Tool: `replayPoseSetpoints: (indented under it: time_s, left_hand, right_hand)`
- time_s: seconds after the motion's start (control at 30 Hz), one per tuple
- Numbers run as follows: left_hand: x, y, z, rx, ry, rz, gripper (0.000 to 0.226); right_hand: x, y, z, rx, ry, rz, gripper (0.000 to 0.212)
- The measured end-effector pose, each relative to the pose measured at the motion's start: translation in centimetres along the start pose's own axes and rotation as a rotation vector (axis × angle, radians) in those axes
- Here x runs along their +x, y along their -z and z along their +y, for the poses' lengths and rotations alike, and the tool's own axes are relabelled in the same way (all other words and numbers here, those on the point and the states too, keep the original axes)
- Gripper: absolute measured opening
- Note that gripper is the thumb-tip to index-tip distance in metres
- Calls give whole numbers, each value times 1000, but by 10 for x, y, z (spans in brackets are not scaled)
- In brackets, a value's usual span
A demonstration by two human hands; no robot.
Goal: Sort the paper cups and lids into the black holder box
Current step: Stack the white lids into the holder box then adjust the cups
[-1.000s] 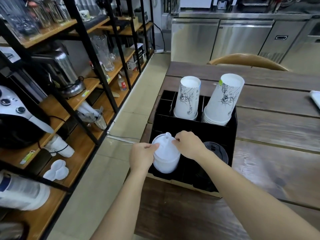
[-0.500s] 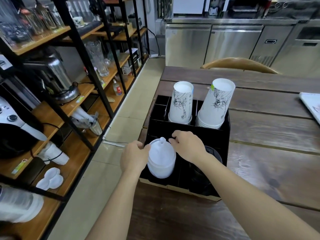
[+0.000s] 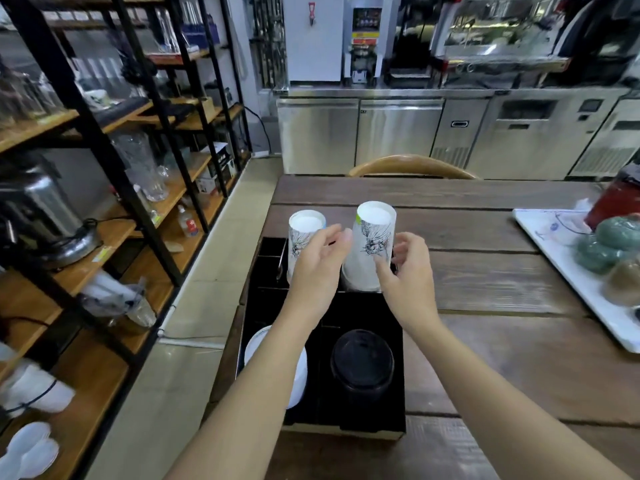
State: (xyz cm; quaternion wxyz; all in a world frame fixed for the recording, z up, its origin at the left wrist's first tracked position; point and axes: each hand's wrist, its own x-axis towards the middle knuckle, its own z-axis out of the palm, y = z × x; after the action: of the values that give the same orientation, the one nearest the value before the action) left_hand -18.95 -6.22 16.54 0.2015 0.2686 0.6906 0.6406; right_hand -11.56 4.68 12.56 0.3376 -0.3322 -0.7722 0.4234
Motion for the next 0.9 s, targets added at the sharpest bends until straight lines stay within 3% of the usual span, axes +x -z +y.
replayPoseSetpoints:
  time_s: [0.13, 0.3, 0.5, 0.9]
  left_hand:
    - [24, -24, -2, -22, 47, -123, 51]
    - [44, -36, -5, -74, 111, -128, 55]
    - [52, -38, -23, -139, 182, -114, 60]
    - [55, -44, -40, -194, 151, -107, 56]
  right_hand:
    - [11, 0, 19, 33, -106, -185, 69]
    - [21, -6, 36, 23, -139, -306, 104]
    - [23, -8, 33, -3, -95, -348, 103]
    - [29, 0, 40, 74, -31, -360, 95]
